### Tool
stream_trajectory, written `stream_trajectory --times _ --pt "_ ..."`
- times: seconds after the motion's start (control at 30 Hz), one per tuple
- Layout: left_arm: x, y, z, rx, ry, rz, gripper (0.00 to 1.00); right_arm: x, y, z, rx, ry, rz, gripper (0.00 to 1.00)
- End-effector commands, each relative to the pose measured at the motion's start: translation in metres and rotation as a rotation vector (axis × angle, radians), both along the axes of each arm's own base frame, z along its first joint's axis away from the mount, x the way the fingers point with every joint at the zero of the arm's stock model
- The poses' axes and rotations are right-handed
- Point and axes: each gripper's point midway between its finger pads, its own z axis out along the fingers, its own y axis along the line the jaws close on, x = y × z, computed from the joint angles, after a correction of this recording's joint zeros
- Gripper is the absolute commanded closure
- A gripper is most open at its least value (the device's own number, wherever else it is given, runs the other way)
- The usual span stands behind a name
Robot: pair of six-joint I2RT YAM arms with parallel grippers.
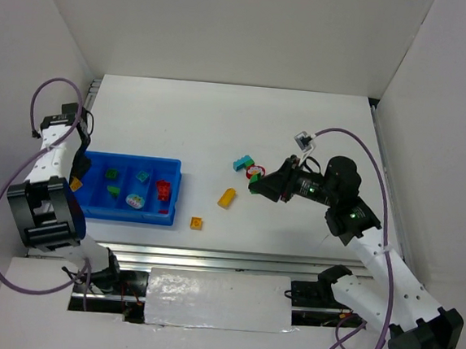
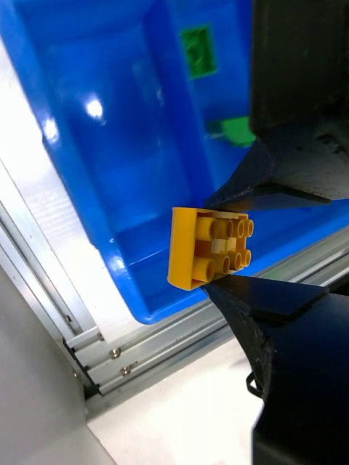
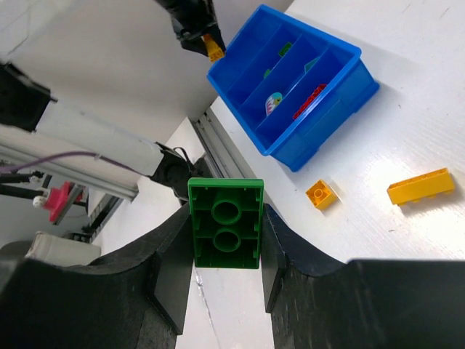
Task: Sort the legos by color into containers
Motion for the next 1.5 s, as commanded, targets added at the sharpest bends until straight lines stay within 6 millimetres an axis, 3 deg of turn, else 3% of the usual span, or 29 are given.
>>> stream_trajectory --times 0.0,0.07,0.1,0.27,0.33,0.57,0.73,0.83,0.93,0.97,1.0,1.03,1.07,1.1,1.13,1.17,1.23,1.27,1.3,1.37,1.47 --pt "0.001 0.015 -0.001 0.062 0.054 0.050 0.98 -0.006 0.001 0.006 0.006 -0.050 0.033 1.00" --pt "0.004 0.015 -0.006 0.057 0.051 0.051 0.90 -0.006 0.001 0.007 0.003 -0.056 0.038 1.00" --pt "0.004 0.016 -0.007 0.058 0.052 0.050 0.78 -0.005 0.002 0.006 -0.001 -0.055 0.043 1.00" --pt "0.007 0.014 -0.010 0.042 0.035 0.045 0.52 -0.004 0.005 0.007 -0.001 -0.041 0.063 1.00" --pt "0.008 0.013 -0.007 0.040 0.019 0.048 0.32 -0.003 0.006 0.007 0.001 -0.037 0.073 1.00" --pt "0.008 0.015 -0.006 0.034 0.010 0.057 0.22 0.000 0.011 0.006 0.002 -0.015 0.089 1.00" --pt "0.026 0.008 0.020 -0.003 -0.093 -0.008 0.19 0.005 0.014 0.004 -0.004 0.022 0.095 1.00" --pt "0.071 -0.033 0.056 -0.114 -0.303 -0.271 0.18 0.006 0.019 0.003 0.006 0.067 0.122 1.00" --pt "0.111 -0.123 0.105 -0.267 -0.548 -0.693 0.16 0.004 0.025 0.005 0.026 0.122 0.178 1.00" --pt "0.114 -0.169 0.117 -0.327 -0.590 -0.883 0.16 0.005 0.028 0.014 0.049 0.105 0.192 1.00" --pt "0.105 -0.217 0.140 -0.448 -0.678 -1.067 0.16 0.006 0.030 0.013 0.051 0.127 0.204 1.00" --pt "0.095 -0.250 0.149 -0.490 -0.712 -1.190 0.16 0.004 0.031 0.014 0.057 0.156 0.217 1.00" --pt "0.084 -0.305 0.169 -0.504 -0.797 -1.403 0.15 0.004 0.032 0.019 0.061 0.160 0.224 1.00" --pt "0.063 -0.329 0.194 -0.485 -0.890 -1.511 0.14 0.005 0.033 0.020 0.062 0.177 0.226 1.00" --pt "0.052 -0.345 0.190 -0.471 -0.907 -1.569 0.12 0.005 0.033 0.021 0.065 0.197 0.225 1.00" --pt "0.027 -0.376 0.214 -0.458 -1.017 -1.695 0.12 0.004 0.034 0.028 0.079 0.229 0.226 1.00" --pt "0.007 -0.400 0.214 -0.446 -1.054 -1.772 0.12 0.003 0.035 0.034 0.100 0.332 0.210 1.00" --pt "0.002 -0.405 0.224 -0.436 -1.111 -1.792 0.12 0.002 0.035 0.036 0.110 0.367 0.214 1.00" --pt "-0.003 -0.410 0.218 -0.459 -1.096 -1.816 0.12 0.001 0.035 0.039 0.123 0.399 0.207 1.00" --pt "-0.007 -0.420 0.224 -0.491 -1.133 -1.852 0.12 -0.002 0.037 0.042 0.160 0.484 0.201 1.00" --pt "-0.013 -0.438 0.229 -0.607 -1.146 -1.886 0.04 -0.015 0.038 0.062 0.214 0.379 0.286 1.00"
